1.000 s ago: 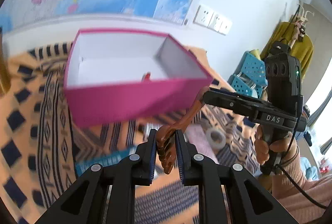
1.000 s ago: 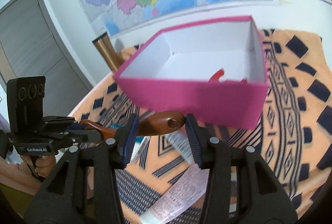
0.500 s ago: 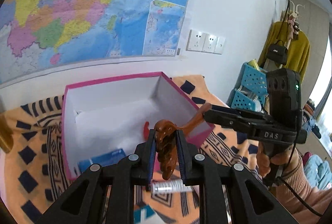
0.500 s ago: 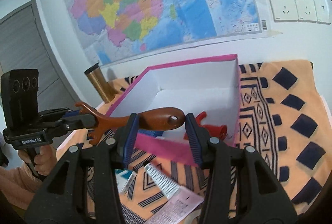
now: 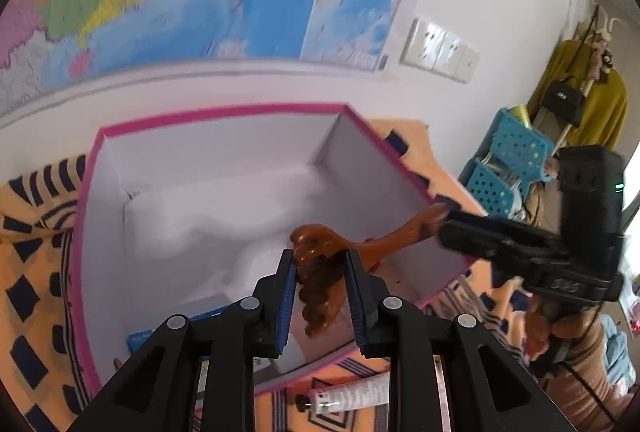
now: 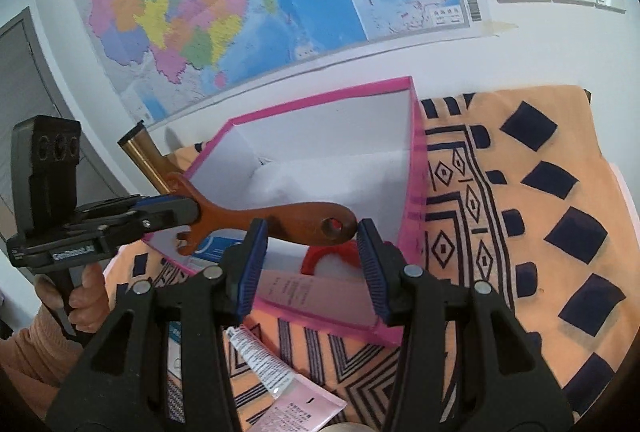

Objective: Organize rigid objects
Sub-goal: 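Lower the wooden comb into the box and open both tools, then withdraw both tools from the box and move them to the pink tube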

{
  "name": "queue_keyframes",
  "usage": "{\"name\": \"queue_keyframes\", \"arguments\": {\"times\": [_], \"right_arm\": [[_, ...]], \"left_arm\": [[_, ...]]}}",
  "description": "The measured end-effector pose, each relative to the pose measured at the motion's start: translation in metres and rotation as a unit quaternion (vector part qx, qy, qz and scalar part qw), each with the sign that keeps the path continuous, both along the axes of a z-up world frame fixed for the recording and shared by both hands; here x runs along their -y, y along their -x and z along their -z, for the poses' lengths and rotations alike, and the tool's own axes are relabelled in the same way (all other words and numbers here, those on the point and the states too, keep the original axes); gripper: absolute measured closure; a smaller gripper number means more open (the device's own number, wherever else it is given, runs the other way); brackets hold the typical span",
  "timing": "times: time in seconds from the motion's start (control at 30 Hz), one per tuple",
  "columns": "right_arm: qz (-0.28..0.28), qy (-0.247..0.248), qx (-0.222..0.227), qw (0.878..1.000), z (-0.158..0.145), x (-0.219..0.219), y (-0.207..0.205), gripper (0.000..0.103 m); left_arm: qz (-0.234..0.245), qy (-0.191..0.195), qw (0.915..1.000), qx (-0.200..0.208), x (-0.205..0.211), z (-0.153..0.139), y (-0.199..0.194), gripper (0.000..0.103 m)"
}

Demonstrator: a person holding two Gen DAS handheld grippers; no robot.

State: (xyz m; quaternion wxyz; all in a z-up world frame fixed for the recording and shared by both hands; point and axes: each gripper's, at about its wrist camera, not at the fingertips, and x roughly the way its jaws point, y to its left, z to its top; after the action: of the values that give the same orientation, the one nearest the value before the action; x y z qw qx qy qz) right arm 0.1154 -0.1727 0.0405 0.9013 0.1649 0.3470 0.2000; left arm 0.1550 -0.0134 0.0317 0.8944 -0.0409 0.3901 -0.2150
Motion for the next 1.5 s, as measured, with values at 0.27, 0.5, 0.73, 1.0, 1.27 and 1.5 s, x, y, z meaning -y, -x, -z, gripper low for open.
{"name": "queue_keyframes", "arguments": {"times": [0.27,0.5,0.73,1.0,1.27,1.5], "right_arm": [[0.017,0.003,0.009,1.0,-0.002,0.009,0.006,0.053],[0.014,-0.003,0.013,1.0,-0.001,0.008,0.017,0.053],[-0.004,-0.016,0.022,1.0,-0.005,0.001,0.035,0.051],[-0.032,-0.022,0.008,0.999,0.006,-0.008,0.063,0.049],[-0.044,-0.028,-0.044,0.998,0.044,-0.016,0.086,0.049],[-0.035,-0.023,-0.064,0.997,0.061,-0.018,0.103,0.049]], "left_arm": [[-0.007,0.013,0.9997,-0.017,-0.007,0.015,-0.001,0.08],[-0.011,0.008,0.9995,0.027,-0.013,0.0,0.033,0.066],[-0.001,0.0,0.9977,0.068,-0.013,-0.012,0.076,0.05],[0.006,0.004,0.9979,0.064,-0.01,-0.002,0.107,0.047],[-0.003,0.013,0.999,0.042,-0.02,0.014,0.128,0.047],[0.006,0.026,0.9996,-0.002,-0.016,0.04,0.147,0.047]]}}
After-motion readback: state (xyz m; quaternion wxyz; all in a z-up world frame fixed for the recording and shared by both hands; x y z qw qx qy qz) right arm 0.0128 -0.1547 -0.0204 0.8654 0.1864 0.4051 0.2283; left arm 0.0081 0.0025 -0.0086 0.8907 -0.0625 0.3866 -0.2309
